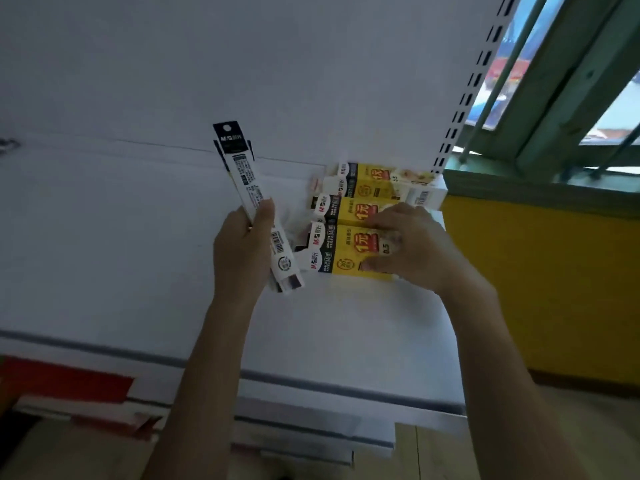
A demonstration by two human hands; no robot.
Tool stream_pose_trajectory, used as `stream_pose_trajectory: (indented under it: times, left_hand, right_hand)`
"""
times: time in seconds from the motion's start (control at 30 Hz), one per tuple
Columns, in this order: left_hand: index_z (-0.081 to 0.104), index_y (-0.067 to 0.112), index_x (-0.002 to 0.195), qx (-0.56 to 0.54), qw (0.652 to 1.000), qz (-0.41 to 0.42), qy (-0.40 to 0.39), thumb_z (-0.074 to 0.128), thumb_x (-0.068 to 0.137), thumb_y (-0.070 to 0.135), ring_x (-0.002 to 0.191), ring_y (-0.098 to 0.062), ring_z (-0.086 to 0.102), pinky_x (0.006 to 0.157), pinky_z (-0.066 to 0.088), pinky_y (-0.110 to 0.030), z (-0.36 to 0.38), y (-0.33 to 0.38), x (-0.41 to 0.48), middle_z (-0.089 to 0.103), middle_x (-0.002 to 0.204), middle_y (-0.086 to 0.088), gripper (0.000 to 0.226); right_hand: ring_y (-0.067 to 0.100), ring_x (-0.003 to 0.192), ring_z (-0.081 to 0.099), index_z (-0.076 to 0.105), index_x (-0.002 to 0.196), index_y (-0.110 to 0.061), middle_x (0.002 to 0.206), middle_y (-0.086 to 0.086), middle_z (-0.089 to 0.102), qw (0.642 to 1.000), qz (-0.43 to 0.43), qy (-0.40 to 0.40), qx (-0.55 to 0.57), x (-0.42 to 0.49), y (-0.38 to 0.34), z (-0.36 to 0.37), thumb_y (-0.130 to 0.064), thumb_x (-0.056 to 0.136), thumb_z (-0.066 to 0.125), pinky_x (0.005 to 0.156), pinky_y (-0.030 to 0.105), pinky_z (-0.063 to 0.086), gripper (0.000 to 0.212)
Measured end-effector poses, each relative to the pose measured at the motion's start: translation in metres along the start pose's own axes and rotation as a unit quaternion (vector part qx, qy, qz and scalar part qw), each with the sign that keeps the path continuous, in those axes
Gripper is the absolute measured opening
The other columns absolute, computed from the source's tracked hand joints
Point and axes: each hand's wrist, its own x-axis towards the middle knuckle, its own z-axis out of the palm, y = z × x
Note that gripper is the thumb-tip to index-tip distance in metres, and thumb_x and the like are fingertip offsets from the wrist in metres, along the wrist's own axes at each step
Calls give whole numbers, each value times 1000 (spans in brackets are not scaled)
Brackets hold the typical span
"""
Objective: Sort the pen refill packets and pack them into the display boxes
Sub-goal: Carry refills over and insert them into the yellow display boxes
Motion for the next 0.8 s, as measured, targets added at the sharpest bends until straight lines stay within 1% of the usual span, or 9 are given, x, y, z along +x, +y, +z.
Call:
stream_pose_trajectory:
  times: [0.07,0.17,0.23,0.37,0.43,0.53,0.63,0.73,0.8]
  left_hand:
    - [50,29,77,0,1000,14,22,48,94,30,62,1,54,57,44,-15,-1,0,2,55,75,7,18]
    - [48,24,73,-37,997,17,62,51,93,27,55,0,48,54,41,-20,-6,1,6,49,68,5,21]
    - [48,22,72,-77,992,10,96,52,93,25,49,3,47,48,41,-17,-10,0,6,48,66,5,22]
    - [55,17,95,-134,982,11,133,55,92,24,59,1,60,49,47,-14,-20,1,3,58,78,3,8]
    - [54,12,104,-165,976,11,143,57,91,23,63,-2,64,51,49,-14,-25,1,0,62,82,3,18]
    - [57,13,102,-180,970,19,165,60,88,21,61,-4,65,50,49,-15,-25,3,-8,64,81,2,16]
    - [60,19,92,-176,968,32,176,63,86,24,55,-4,62,47,48,-17,-22,0,-17,66,72,6,8]
    - [62,14,93,-145,969,37,195,65,84,30,50,-2,58,48,47,-18,-17,-3,-21,66,73,3,19]
    - [64,14,90,-113,971,52,206,67,82,33,57,-5,63,52,51,-22,-13,-2,-24,68,77,1,20]
  right_hand:
    - [17,117,38,51,128,-27,126,-4,45,1000,-5,-3,-11,0,1,-2,-35,67,78,100,38,34,67]
    - [18,116,37,49,129,-28,124,-3,46,999,-5,-25,-40,2,1,-4,-37,68,76,99,38,34,68]
    - [19,113,37,49,127,-28,121,-2,47,998,2,-40,-53,2,3,-5,-35,68,76,95,38,35,66]
    - [18,102,46,53,110,-26,108,-4,51,999,-8,-41,15,-6,4,-6,-24,62,80,88,41,44,55]
    - [14,93,51,51,106,-26,100,-9,52,997,-15,-46,61,-12,2,-8,-16,63,79,77,33,49,53]
    - [2,88,55,50,98,-27,95,-20,54,985,-37,-36,164,-21,-1,-13,-6,63,79,65,16,48,50]
    - [3,93,60,50,94,-30,98,-17,58,968,-46,-16,247,-28,-4,-15,-3,61,81,75,24,52,53]
    - [6,92,60,49,94,-30,97,-17,58,965,-57,-10,256,-32,-7,-11,-2,60,81,78,31,54,55]
    - [7,92,60,49,94,-29,97,-15,60,964,-63,-21,258,-34,-9,-8,-1,60,80,80,36,54,54]
